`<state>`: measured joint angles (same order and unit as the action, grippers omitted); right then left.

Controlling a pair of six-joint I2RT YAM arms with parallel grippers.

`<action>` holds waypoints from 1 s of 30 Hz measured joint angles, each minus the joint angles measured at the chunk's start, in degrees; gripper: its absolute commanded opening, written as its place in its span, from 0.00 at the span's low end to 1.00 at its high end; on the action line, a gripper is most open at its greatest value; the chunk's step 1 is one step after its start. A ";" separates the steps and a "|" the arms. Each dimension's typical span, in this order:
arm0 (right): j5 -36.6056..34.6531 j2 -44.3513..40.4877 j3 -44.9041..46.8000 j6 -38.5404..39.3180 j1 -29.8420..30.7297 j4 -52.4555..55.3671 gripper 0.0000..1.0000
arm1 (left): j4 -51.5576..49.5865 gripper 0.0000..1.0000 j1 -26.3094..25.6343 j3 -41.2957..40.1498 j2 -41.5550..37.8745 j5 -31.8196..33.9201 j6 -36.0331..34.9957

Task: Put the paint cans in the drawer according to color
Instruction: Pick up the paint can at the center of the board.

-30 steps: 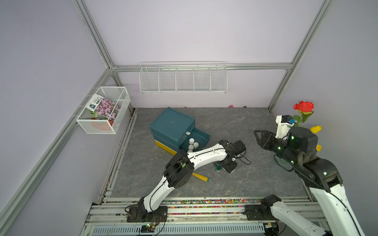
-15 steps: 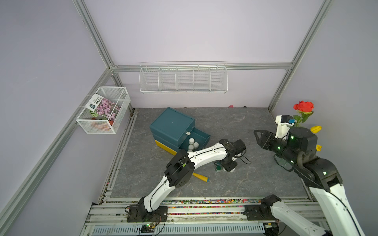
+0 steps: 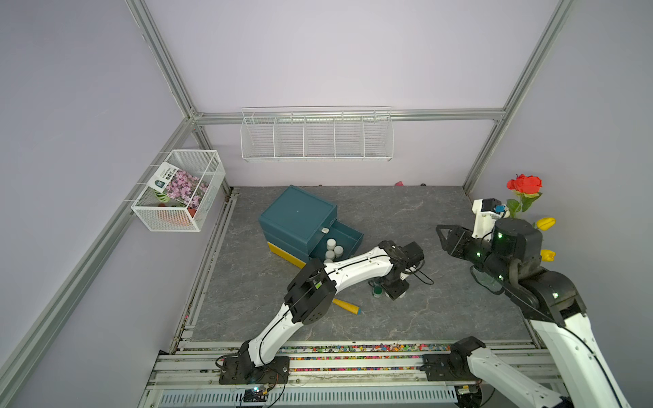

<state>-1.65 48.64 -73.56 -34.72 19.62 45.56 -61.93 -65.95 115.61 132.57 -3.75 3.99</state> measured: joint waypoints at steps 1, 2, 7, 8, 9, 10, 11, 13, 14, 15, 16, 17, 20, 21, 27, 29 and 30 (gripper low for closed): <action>0.00 0.00 0.00 0.00 0.00 0.00 0.47 | 0.22 0.54 0.00 0.00 0.00 0.31 0.00; 0.00 0.00 0.00 0.00 0.00 0.00 0.47 | 0.55 0.53 0.00 0.00 0.00 0.57 0.02; 0.00 -0.02 0.00 0.00 0.00 0.02 0.47 | 1.49 0.49 0.02 0.00 0.02 1.40 -0.02; -0.02 -0.02 0.00 0.00 0.00 0.02 0.47 | 1.60 0.48 0.02 0.00 0.02 1.42 -0.04; -0.02 -0.02 0.00 0.00 0.00 0.02 0.47 | 1.70 0.48 0.02 0.00 0.02 1.51 -0.02; -0.02 -0.02 0.00 0.00 0.00 0.02 0.47 | 1.75 0.48 0.02 0.00 0.02 1.53 -0.04; -0.02 -0.02 0.00 0.00 0.00 0.02 0.47 | 1.84 0.48 0.00 -0.02 0.02 1.53 -0.02; -0.02 -0.02 0.00 0.00 0.00 0.02 0.47 | 1.88 0.49 0.02 -0.11 0.02 1.40 -0.02; -0.02 -0.02 0.00 0.00 0.00 0.02 0.47 | 1.88 0.50 0.02 -0.11 0.02 1.27 -0.02; -0.02 -0.02 0.02 -0.02 0.00 0.02 0.47 | 1.88 0.51 0.02 -0.13 0.02 1.09 -0.02; -0.02 -0.02 0.02 -0.02 0.00 0.02 0.47 | 1.88 0.51 0.02 -0.13 0.02 0.90 -0.02; -0.02 -0.02 0.07 0.00 0.00 0.02 0.47 | 1.88 0.51 0.00 -0.13 0.02 0.74 -0.02; -0.02 0.00 0.13 -0.02 0.00 0.00 0.47 | 1.86 0.47 0.00 -0.37 0.02 0.26 -0.09; -0.02 0.00 0.15 -0.02 0.00 0.00 0.47 | 1.84 0.44 0.00 -0.50 0.02 0.13 -0.09; -0.02 0.00 0.17 -0.02 0.00 -0.09 0.47 | 2.08 0.41 0.00 -1.64 0.02 -0.13 -0.22; -0.02 0.00 0.17 -0.02 0.00 -0.11 0.47 | 2.16 0.38 0.00 -1.68 0.02 -0.11 -0.24; -0.02 0.00 0.17 -0.02 0.00 -0.11 0.47 | 2.19 0.36 0.00 -1.68 0.02 -0.09 -0.24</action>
<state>-1.67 48.64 -73.38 -34.74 19.62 45.45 -59.75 -65.95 113.93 132.60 -3.84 3.75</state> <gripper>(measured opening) 0.471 0.392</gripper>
